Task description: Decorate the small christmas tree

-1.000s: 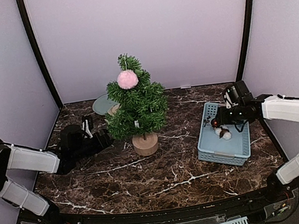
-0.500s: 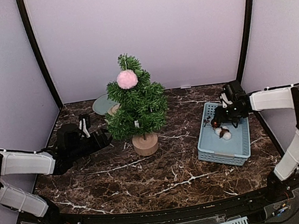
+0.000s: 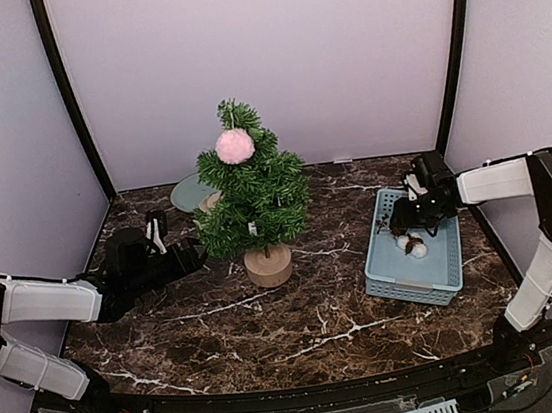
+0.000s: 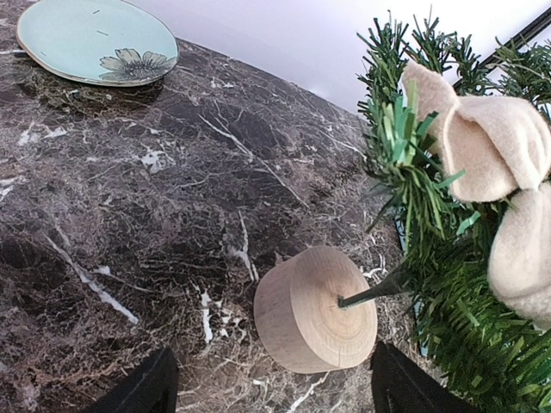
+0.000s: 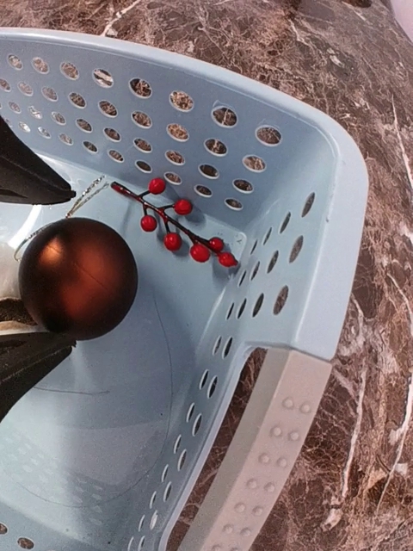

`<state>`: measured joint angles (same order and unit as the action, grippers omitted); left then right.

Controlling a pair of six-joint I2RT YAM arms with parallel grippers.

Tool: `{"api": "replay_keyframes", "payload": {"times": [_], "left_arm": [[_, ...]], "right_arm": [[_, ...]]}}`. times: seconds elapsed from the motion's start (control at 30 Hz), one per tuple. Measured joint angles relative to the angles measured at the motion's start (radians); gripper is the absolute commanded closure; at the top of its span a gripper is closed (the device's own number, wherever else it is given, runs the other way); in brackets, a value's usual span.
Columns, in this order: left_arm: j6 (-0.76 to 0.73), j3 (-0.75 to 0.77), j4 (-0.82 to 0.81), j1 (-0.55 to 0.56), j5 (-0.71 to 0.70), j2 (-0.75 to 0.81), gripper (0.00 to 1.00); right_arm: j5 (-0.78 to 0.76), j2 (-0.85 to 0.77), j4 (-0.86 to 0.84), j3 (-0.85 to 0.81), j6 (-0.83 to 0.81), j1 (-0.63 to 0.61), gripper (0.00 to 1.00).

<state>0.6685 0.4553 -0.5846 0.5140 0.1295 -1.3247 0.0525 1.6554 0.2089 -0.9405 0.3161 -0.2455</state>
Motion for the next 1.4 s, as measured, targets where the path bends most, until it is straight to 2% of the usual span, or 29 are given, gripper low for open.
{"api": "replay_keyframes", "payload": {"times": [0.5, 0.7, 0.87, 1.13, 1.4], "left_arm": [[-0.026, 0.000, 0.006, 0.000, -0.009, 0.029, 0.20], [-0.032, 0.000, 0.007, 0.000, -0.012, 0.032, 0.20], [-0.045, 0.002, 0.016, 0.000, -0.016, 0.052, 0.20], [-0.101, 0.002, 0.034, 0.000, -0.029, 0.155, 0.23], [-0.201, -0.024, 0.035, 0.000, -0.033, 0.347, 0.33]], "right_arm": [[0.015, 0.043, -0.044, 0.000, 0.010, 0.005, 0.47], [0.019, 0.053, -0.045, -0.004, 0.010, 0.005, 0.57], [0.027, 0.049, -0.043, -0.004, 0.016, 0.005, 0.60], [0.048, -0.069, -0.024, -0.004, 0.024, 0.005, 0.60], [0.106, -0.237, -0.020, -0.018, 0.064, -0.015, 0.60]]}}
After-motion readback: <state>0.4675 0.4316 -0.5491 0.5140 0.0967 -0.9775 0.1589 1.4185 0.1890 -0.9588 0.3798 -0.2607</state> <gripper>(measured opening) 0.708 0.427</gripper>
